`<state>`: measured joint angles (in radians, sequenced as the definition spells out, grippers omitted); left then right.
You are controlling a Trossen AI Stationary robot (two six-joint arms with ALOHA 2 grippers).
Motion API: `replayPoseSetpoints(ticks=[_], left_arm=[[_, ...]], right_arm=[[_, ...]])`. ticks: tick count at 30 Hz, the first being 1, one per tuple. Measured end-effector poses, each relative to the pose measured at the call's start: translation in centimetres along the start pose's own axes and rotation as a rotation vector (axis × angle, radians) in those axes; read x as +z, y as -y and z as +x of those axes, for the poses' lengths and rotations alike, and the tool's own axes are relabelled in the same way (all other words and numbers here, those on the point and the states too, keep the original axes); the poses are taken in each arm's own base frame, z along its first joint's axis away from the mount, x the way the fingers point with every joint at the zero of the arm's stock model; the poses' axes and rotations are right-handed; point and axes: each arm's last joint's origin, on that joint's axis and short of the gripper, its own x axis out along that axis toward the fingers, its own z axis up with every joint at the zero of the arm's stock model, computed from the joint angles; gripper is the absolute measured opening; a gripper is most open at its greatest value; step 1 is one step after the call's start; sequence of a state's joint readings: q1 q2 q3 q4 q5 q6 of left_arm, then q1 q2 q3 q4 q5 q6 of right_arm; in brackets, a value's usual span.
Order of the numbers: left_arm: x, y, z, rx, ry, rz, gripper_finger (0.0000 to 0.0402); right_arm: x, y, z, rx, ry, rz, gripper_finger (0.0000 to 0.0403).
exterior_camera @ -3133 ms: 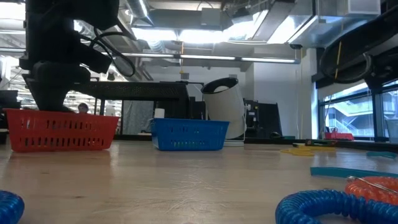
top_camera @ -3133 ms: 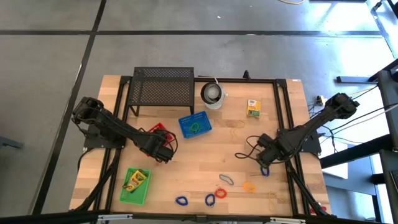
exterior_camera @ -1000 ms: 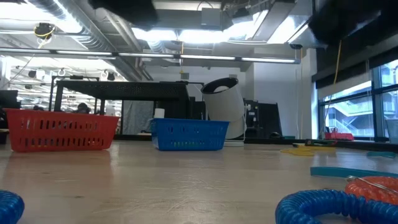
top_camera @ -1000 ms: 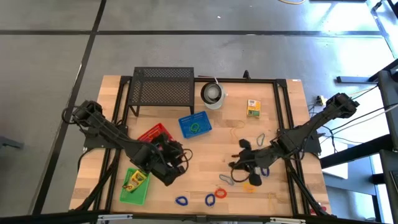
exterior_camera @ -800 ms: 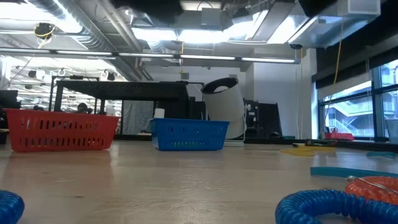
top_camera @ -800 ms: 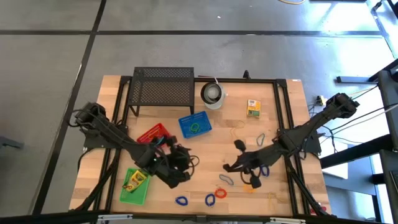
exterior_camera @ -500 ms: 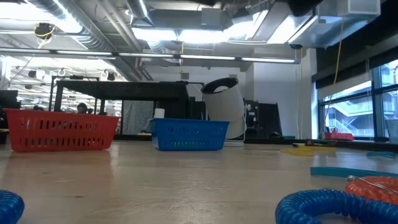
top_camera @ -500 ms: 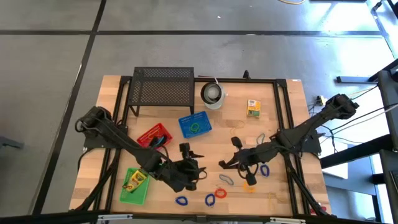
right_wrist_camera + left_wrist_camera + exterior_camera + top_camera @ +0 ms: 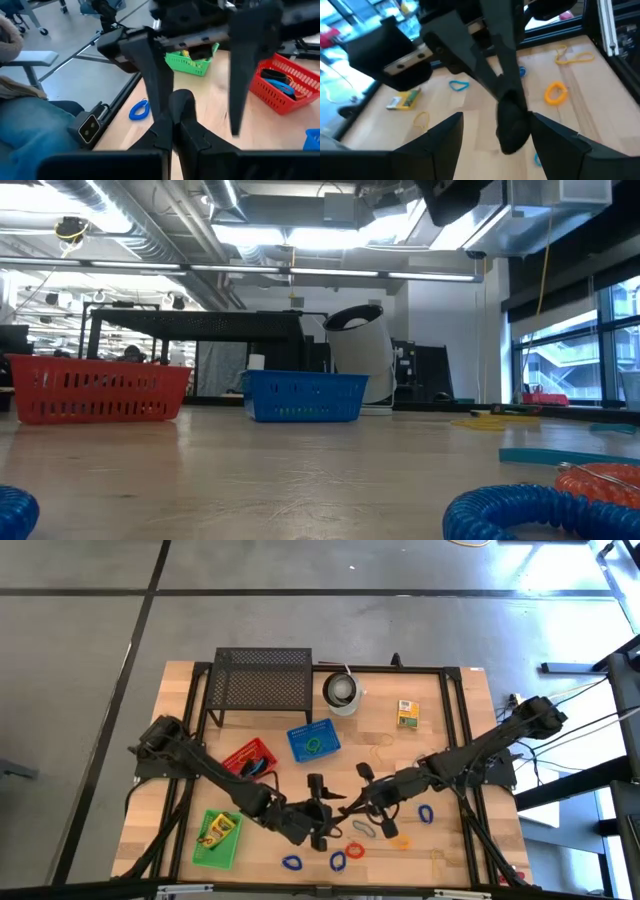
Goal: Pick & Place Office Desk Supplies
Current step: Put the black rubber band into the red bin
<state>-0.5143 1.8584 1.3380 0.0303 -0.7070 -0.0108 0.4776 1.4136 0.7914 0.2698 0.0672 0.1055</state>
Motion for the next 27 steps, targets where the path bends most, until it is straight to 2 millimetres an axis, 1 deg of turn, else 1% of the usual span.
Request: replayPoseSetpoints(ticks=[4, 7, 11, 22, 23, 27], left_arm=[[-0.02, -0.32, 0.31, -0.016, -0.006, -0.057, 0.0220], [-0.04, -0.39, 0.37, -0.017, -0.008, -0.091, 0.0205], [-0.04, -0.40, 0.37, -0.011, -0.008, -0.110, 0.0164], [-0.04, -0.37, 0.36, -0.020, -0.008, -0.110, 0.0014], [-0.04, -0.34, 0.36, -0.028, -0.009, -0.110, 0.0008], [-0.06, -0.32, 0.36, -0.041, -0.011, -0.109, 0.0007]], right_arm=[[0.15, 0.00, 0.00, 0.008, 0.014, -0.016, 0.0016], [0.26, -0.01, 0.00, 0.009, 0.026, -0.015, 0.0016], [0.23, -0.01, 0.00, 0.009, 0.023, -0.015, 0.0016], [0.21, 0.01, 0.00, 0.008, 0.021, -0.009, 0.0016], [0.21, 0.00, 0.00, 0.008, 0.021, 0.000, 0.0016], [0.10, 0.20, 0.01, 0.002, 0.007, 0.065, 0.0016]])
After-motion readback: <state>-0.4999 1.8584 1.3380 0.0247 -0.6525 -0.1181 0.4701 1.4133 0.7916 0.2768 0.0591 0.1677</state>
